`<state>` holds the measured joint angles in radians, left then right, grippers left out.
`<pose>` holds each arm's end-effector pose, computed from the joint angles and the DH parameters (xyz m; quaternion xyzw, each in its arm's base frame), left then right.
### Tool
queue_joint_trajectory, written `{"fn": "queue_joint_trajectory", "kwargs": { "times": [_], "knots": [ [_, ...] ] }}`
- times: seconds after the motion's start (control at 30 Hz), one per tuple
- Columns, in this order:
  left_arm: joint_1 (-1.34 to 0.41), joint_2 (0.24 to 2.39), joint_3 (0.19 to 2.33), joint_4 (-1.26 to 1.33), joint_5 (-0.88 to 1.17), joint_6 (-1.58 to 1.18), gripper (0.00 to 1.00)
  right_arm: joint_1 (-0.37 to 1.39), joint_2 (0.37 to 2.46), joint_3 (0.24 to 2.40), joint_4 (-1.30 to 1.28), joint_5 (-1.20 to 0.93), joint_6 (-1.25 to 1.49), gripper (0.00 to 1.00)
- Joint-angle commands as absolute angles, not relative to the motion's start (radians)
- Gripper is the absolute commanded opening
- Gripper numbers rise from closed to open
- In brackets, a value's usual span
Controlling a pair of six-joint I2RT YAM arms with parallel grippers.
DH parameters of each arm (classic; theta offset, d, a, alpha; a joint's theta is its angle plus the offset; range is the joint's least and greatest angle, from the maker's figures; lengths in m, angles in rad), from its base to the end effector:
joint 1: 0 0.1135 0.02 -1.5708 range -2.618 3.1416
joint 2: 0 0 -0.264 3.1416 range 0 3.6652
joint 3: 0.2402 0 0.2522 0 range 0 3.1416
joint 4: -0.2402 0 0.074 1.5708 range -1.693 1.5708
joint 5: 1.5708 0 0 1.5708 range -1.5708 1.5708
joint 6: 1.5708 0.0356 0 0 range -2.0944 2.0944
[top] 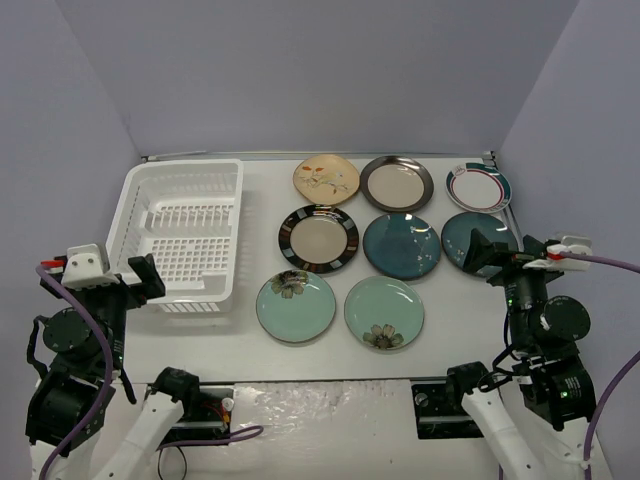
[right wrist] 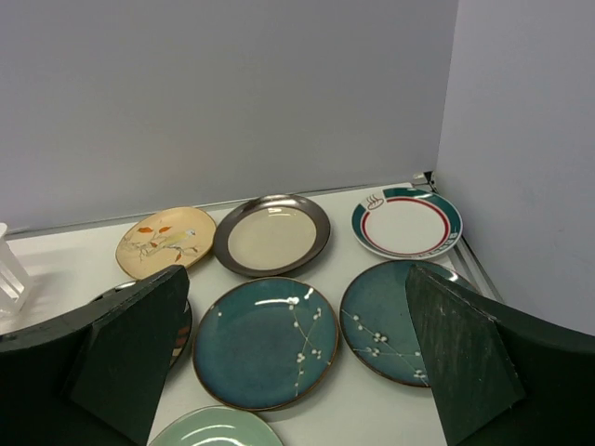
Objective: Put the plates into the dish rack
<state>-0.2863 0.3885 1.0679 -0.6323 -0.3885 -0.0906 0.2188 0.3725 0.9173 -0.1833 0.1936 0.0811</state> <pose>0.0377 0.0029 0.4191 -0.0728 0.6877 -0.0021 0.7223 0.0546 0.0051 0.4264 0.0404 0.5699 0.0680 0.8179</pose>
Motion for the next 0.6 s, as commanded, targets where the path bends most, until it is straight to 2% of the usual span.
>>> {"fn": "queue_joint_trajectory", "kwargs": {
  "times": [0.0,0.2,0.57],
  "knots": [
    [-0.29,0.425,1.102,-0.603,-0.349,-0.111,0.97,0.227,0.443,0.945,-0.147,0.172,0.124,1.0],
    [-0.29,0.453,1.098,-0.614,-0.296,-0.134,0.97,0.225,0.471,0.918,-0.161,0.104,0.226,1.0],
    [-0.29,0.565,1.088,-0.618,-0.085,-0.2,0.97,0.217,0.707,0.713,-0.174,-0.166,0.501,1.0]
  ]
}}
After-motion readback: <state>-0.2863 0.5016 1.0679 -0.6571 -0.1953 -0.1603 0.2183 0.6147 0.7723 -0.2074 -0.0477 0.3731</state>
